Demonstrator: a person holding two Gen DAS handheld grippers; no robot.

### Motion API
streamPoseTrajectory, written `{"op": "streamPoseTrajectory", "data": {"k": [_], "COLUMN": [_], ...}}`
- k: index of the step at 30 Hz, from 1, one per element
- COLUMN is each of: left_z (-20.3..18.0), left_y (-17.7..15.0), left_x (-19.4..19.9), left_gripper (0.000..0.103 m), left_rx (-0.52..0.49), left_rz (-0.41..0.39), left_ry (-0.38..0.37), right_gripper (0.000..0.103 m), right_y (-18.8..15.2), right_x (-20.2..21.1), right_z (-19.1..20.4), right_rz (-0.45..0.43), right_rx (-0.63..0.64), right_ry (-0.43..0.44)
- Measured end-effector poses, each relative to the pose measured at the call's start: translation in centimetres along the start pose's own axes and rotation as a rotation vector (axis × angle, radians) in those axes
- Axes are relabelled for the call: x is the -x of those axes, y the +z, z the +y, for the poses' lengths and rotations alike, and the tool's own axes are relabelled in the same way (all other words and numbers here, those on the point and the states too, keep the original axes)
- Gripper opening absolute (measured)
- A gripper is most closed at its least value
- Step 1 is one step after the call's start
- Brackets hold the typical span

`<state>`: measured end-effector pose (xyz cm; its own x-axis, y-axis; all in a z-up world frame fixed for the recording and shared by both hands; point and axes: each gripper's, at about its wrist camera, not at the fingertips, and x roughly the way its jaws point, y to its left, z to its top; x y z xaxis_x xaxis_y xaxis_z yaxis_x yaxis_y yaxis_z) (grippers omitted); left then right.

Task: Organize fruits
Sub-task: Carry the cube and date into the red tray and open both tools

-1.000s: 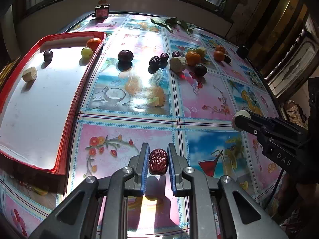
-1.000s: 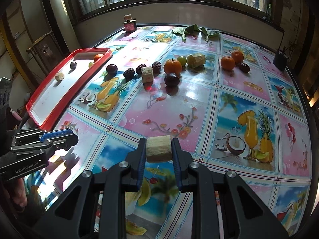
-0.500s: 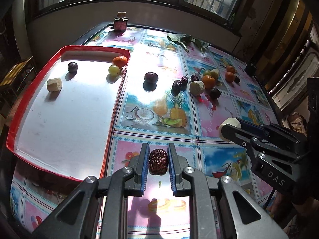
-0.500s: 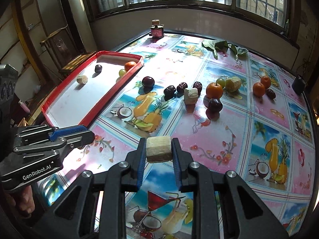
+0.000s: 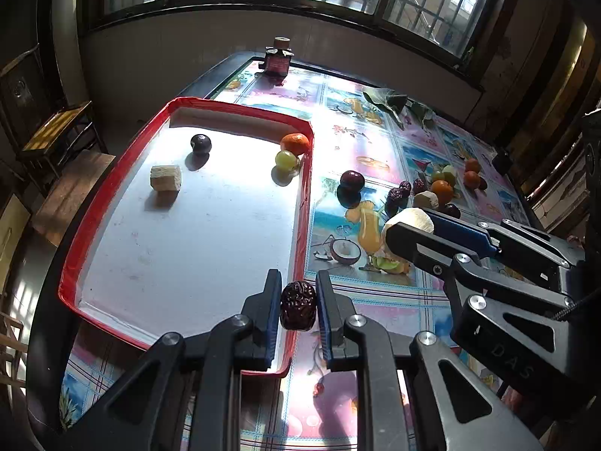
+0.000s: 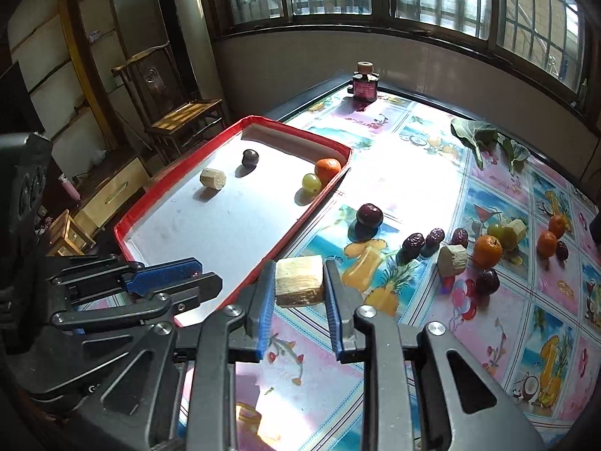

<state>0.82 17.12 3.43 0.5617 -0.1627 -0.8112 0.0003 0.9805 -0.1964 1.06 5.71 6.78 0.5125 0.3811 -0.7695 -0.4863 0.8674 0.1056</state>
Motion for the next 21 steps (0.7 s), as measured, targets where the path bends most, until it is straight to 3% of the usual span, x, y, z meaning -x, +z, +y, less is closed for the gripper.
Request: {"op": "streamPoseTrajectory", "data": {"k": [8,13,21], "left_z": [5.6,8.3,10.3], "left_y": [2.7,3.8,4.3], "left_x": [-1.4,-3.7,-6.3], "left_gripper": [0.017,0.017,0.017], "left_rx": [0.08,0.12,0.164], "left_rz": [-0.006,0.02,0.057], "left_ry": [0.096,0.153,0.183], "right_gripper": [0.027,0.027,0.027], "right_y": [4.0,5.4,7.1], "right_x": [-3.9,-8.1,-14.0], "right_z": [2.9,3.5,3.2], "right_rz": [-0.01,0.024,0.1], "right_rx": [0.045,0.036,-0.01], "right_ry": [0.039,0.046,0.053]}}
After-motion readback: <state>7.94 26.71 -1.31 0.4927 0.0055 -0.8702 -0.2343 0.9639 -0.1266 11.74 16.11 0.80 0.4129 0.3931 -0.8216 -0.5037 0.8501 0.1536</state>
